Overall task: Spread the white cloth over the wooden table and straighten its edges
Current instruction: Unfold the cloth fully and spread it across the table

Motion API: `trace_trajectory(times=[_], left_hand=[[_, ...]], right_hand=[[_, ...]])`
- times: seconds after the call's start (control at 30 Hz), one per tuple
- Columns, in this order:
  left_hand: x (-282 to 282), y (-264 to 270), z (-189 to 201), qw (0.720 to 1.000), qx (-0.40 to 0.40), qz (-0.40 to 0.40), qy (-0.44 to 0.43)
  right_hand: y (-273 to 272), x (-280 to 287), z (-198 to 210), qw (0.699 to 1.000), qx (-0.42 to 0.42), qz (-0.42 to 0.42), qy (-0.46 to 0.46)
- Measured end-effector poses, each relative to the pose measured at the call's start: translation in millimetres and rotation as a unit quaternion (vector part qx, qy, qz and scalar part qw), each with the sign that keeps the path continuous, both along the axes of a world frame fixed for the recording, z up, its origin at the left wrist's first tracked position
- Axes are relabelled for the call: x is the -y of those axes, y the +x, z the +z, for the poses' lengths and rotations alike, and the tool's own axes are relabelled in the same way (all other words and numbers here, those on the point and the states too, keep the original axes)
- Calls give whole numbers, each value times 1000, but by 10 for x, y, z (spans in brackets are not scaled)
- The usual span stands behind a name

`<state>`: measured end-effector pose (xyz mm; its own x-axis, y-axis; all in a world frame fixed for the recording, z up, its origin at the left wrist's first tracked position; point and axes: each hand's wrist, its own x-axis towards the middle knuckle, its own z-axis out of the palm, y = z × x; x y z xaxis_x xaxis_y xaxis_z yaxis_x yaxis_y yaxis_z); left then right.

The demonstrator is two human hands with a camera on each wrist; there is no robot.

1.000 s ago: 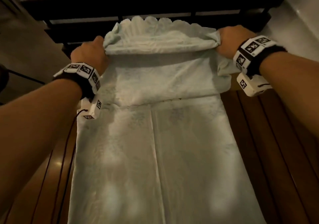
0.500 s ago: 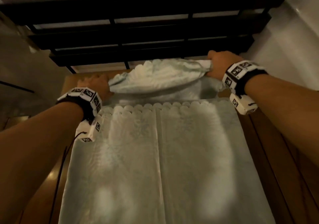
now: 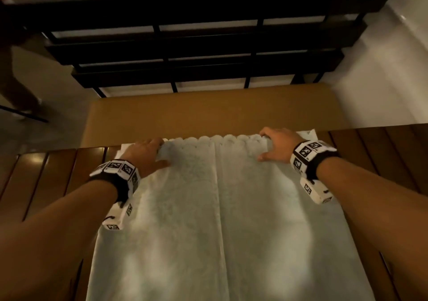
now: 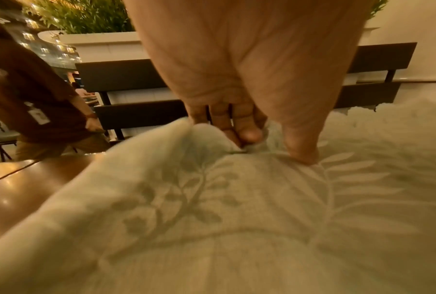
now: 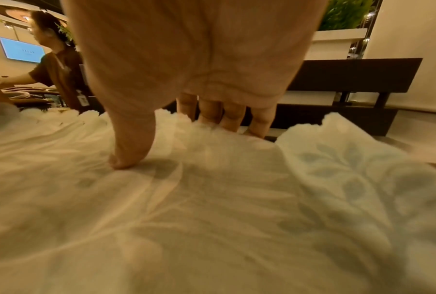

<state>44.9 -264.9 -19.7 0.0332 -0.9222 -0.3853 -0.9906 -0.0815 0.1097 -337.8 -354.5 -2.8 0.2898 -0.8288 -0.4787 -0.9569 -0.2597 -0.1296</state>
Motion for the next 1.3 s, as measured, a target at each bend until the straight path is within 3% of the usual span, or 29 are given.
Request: trace_trajectory(times=[0.03, 0.17, 0.33, 0.4, 0.47, 0.53, 0.63, 0.73, 0.83, 0.93, 1.07, 1.3], left_hand=[[-243, 12, 103, 1000, -6, -3, 2], [-271, -30, 54, 993, 70, -64, -71], [-340, -101, 155, 993, -82, 2, -84], [-465, -189, 299, 995, -90, -10, -38], [-854, -269, 506, 994, -12, -100, 33], [-1351, -361, 540, 989, 3, -101, 108], [-2122, -413, 414, 985, -37, -104, 134], [-2943, -453, 266, 969, -75, -119, 204], [-3700, -592, 278, 940, -104, -146, 290], [-4311, -668, 307, 906, -146, -109, 382], [-4761, -661, 184, 888, -185, -2, 421], [-5078, -976, -53, 891, -221, -36, 395]], right_hand=[[11, -255, 135, 1000, -17, -1, 7], [-31, -309, 73, 1000, 13, -17, 18], [-28, -499, 3, 984, 132, -117, 38], [-20, -693, 77, 978, 156, -133, 32], [26, -1174, 248, 984, 132, -115, 37], [28, -1767, 295, 990, 87, -97, 57], [-26, -2684, 233, 992, 31, -99, 78], [-155, -3630, 138, 980, 51, -158, 112], [-310, -4553, 12, 971, 38, -181, 150], [-458, -5210, -74, 964, 0, -173, 203], [-470, -5622, -62, 941, -49, -132, 307], [-749, -5801, -405, 943, -59, -78, 317]])
